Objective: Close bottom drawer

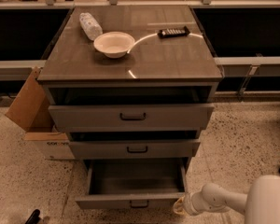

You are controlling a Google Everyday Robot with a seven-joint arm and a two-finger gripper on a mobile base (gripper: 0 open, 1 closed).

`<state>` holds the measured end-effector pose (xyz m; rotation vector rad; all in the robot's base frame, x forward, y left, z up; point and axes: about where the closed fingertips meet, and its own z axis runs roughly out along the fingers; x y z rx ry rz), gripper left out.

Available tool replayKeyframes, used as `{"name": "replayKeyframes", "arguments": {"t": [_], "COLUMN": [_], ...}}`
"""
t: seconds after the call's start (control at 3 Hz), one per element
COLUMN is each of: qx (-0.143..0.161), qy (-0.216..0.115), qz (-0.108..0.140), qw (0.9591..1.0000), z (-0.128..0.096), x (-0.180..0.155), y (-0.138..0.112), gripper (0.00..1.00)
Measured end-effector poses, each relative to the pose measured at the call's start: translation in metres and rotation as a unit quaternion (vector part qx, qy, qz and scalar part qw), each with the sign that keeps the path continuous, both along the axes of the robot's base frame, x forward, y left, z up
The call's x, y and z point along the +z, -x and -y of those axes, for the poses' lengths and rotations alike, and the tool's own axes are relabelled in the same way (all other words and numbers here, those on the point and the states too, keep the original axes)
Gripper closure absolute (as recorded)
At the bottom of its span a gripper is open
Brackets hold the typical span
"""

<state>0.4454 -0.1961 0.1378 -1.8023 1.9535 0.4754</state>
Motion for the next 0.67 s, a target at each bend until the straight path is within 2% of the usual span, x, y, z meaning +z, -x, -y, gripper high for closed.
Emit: {"name": "replayKeyframes", "arguments": {"t": [0.67], "qx": [-0.02], "qy": [-0.008], "qz": [0.055], "qw": [0.9983], "z": [-0.002], "x": [0.0], "y": [-0.051], "gripper": [1.0]}}
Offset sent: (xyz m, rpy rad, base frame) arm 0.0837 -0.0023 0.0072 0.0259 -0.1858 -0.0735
